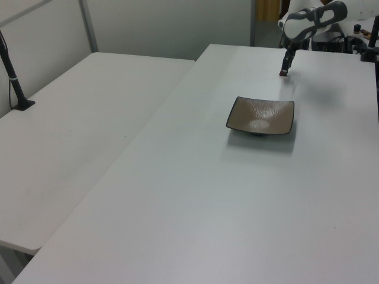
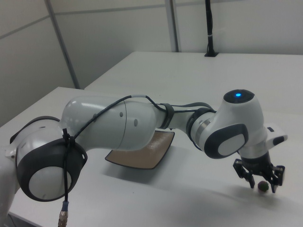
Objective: Strawberries on a ceramic plate
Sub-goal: 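Lower the gripper onto the strawberry and close it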
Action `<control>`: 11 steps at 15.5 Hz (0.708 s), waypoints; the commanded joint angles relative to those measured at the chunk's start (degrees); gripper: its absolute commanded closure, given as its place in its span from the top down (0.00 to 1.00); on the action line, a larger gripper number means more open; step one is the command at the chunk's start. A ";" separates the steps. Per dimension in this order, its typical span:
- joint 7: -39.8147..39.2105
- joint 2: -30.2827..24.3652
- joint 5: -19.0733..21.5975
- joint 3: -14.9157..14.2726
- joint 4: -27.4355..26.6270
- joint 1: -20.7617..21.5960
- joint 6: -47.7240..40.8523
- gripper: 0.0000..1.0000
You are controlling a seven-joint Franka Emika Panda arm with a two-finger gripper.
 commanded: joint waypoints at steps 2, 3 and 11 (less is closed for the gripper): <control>-1.10 0.01 -0.52 -0.49 -1.02 0.70 1.55 0.13; -0.92 0.01 -0.52 -0.49 -1.02 0.87 1.47 0.02; -0.57 -3.58 -0.34 -0.14 -1.72 1.49 -1.68 0.00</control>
